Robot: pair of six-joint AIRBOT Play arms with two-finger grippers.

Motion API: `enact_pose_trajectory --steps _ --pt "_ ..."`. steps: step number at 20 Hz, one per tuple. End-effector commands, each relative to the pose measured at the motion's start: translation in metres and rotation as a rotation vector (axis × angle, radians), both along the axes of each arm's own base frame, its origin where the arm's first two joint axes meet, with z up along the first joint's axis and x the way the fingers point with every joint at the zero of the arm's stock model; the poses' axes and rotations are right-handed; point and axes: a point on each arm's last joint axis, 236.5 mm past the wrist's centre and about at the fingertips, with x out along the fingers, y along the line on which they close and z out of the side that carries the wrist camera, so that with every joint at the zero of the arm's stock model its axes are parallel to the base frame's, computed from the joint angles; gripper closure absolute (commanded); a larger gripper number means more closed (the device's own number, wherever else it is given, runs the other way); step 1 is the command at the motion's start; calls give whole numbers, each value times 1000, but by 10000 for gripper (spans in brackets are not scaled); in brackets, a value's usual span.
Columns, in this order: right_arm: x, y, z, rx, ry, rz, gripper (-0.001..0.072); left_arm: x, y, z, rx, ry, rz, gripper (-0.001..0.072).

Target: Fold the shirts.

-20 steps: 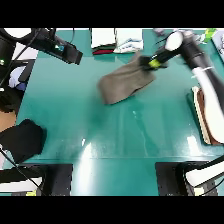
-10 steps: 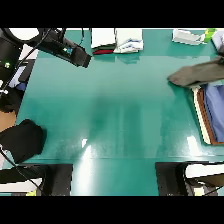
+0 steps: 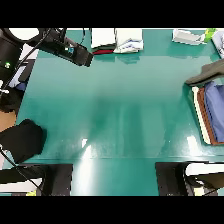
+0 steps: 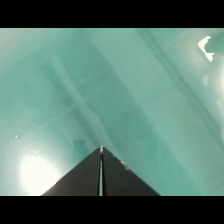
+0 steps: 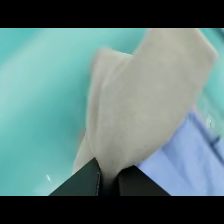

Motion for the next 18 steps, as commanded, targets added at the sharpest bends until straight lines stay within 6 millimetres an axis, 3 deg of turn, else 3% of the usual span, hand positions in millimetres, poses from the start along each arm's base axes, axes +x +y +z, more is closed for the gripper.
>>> enact_pose_trajectory --steps 1,5,9,13,18 --pt "-6 -6 53 -68 -130 -30 692 0 -1 0 -5 2 -2 682" --pt "-43 -10 60 -59 -154 -103 692 -2 -3 0 -12 6 -7 682" --pt "-91 2 39 -22 -55 -124 691 -2 -4 1 -16 8 -10 682" --pt "-150 12 2 48 73 -176 691 -5 -3 -1 -9 19 -12 682" --pt "-221 17 -73 138 223 -269 691 -10 -1 -6 10 41 -23 682"
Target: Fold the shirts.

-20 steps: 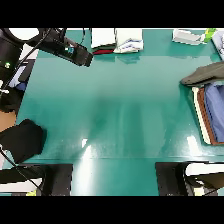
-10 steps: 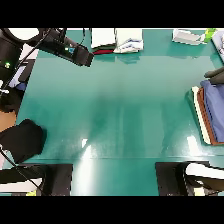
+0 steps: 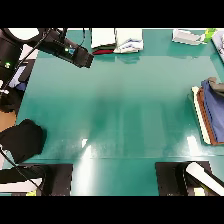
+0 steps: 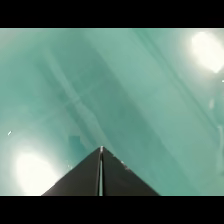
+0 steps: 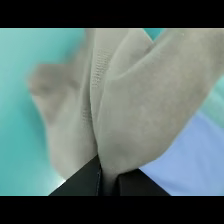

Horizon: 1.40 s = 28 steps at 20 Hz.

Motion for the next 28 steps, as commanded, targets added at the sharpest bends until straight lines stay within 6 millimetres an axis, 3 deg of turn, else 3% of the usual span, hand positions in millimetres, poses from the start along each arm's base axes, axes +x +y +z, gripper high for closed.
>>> enact_pose_trajectory --steps 1,4,7,8,9,11,13,15,17,19,21,23,24,25,26,28 --pt "-50 7 -56 67 105 -61 691 -4 1 -3 15 16 -10 682" --pt "-82 7 -98 66 220 -76 691 -5 1 -4 17 23 -12 682" --pt "-93 12 -124 94 266 -57 687 -7 1 -5 16 28 -15 682" --pt "-95 14 -130 104 278 -50 631 -7 1 -5 16 29 -15 682" --pt "-100 12 -133 96 302 -53 404 -7 1 -5 16 29 -15 681" --pt "-111 -1 -127 54 356 -64 78 -7 1 -5 16 29 -15 681" --pt "-101 -11 -105 17 319 -68 38 -7 1 -5 15 28 -15 681" --pt "-53 -3 -64 -7 150 2 40 -7 1 -5 15 28 -15 682" --pt "10 39 -27 26 -35 161 40 -7 1 -5 15 29 -15 681" --pt "58 97 -10 66 -120 353 41 -7 1 -5 15 29 -16 681" --pt "91 164 -15 88 -116 565 41 -6 1 -5 15 26 -15 681" --pt "108 232 -29 116 -80 761 51 -1 0 0 3 -1 -7 681" --pt "111 263 -36 129 -61 846 159 1 0 1 1 -10 -4 681" --pt "113 294 -44 141 -42 929 320 2 0 1 0 -11 -3 681" --pt "114 320 -50 148 -29 994 410 2 0 1 1 -11 -3 681" --pt "115 363 -61 157 -15 1099 448 2 -1 1 -2 -12 -3 681"
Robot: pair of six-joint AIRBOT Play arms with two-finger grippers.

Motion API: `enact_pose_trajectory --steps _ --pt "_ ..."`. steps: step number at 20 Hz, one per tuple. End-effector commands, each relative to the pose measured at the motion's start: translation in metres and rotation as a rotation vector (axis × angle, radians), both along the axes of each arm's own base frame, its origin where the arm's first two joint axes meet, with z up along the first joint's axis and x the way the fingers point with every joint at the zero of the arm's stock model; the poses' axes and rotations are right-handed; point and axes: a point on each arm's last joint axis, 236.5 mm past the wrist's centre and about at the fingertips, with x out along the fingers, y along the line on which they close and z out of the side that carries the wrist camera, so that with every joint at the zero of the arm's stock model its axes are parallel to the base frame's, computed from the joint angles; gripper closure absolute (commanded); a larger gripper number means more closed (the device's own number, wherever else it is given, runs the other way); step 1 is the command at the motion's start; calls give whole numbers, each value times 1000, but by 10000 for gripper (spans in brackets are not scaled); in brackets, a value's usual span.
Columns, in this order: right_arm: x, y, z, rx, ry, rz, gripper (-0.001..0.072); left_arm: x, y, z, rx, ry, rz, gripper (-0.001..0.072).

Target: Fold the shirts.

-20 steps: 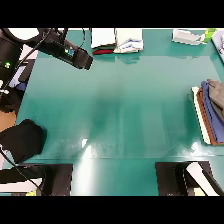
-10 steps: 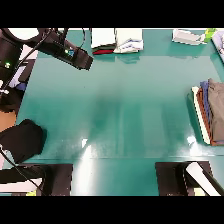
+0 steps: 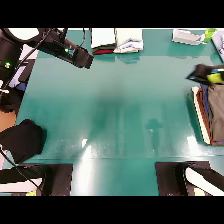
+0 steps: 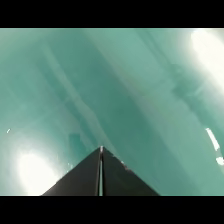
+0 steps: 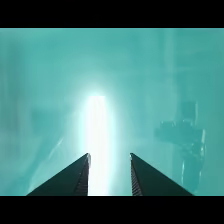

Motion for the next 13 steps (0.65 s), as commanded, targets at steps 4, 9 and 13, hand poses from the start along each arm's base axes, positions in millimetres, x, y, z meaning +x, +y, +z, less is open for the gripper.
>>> enact_pose_trajectory --steps 4,9,13 --pt "-4 122 -22 15 -1 300 688 2 -1 1 -4 -9 3 681" --pt "1 122 -18 20 -23 292 688 2 -1 1 -4 -9 3 681" --pt "0 122 -19 20 -19 295 688 2 0 2 -4 -9 3 681"
